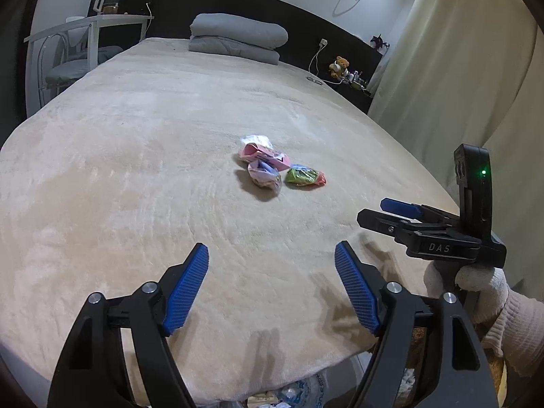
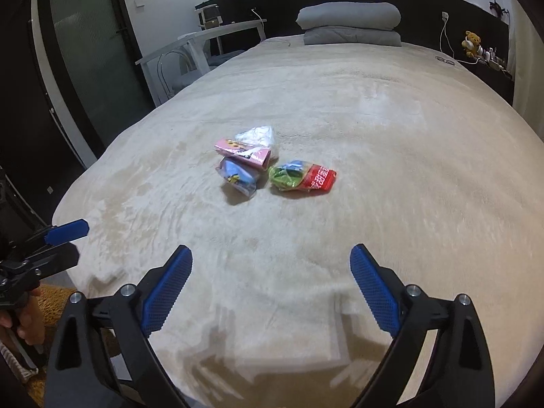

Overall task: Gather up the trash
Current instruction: 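Reach both tools back over the bed toward the remaining snack packs, then close the right tool on the red-and-green candy bag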

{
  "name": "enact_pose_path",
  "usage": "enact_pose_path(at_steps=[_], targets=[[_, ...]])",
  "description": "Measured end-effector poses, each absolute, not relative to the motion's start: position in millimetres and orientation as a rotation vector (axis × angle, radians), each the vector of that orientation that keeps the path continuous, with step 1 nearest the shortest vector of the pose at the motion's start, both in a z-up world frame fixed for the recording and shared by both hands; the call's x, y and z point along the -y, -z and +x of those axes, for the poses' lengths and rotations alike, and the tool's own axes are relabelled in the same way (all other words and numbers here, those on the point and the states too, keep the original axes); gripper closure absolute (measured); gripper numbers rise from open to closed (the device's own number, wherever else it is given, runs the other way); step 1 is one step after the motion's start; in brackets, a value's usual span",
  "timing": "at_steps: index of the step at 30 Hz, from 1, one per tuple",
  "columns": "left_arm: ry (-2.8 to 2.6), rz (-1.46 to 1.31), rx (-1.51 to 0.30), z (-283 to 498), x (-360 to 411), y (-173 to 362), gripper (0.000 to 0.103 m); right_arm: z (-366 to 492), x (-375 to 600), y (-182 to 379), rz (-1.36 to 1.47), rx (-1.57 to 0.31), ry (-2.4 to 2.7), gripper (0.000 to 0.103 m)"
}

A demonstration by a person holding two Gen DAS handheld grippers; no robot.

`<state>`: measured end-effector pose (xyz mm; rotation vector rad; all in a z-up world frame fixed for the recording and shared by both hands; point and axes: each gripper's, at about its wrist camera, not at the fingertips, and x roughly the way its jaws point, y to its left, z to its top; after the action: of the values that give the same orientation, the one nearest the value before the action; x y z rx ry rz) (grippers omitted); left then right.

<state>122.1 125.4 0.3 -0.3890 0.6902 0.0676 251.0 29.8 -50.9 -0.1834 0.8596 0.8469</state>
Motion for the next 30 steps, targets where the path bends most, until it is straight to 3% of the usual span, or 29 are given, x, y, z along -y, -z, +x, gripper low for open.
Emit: enact_pose_path(at_steps=[5, 10, 19, 24, 26, 30], targets=[[-0.068, -0.385, -0.687, 137, -137, -1, 0.024, 283, -55, 60, -0.208, -0.860, -0.817, 0.008], [-0.052, -0.361, -0.685, 151, -143, 0, 0.007, 308, -77, 76, -0.246, -0.871, -0.803, 0.008], [-0.063, -0.312, -0.699, 169, -153, 2, 0.007, 330, -105, 93, -0.275, -0.880, -0.807, 0.008], [-0.077, -0.317, -0.707, 173, -162, 5, 0.007, 338, -113, 100, -0.295, -0.889, -0.793, 0.018], [-0.081, -0.326, -0.708, 173, -165, 6, 0.007, 342, -114, 102, -0.301, -0.898, -0.787, 0.026], [-0.079, -0.326, -0.707, 172, -165, 6, 0.007, 346, -116, 104, -0.312, -0.901, -0.787, 0.030]])
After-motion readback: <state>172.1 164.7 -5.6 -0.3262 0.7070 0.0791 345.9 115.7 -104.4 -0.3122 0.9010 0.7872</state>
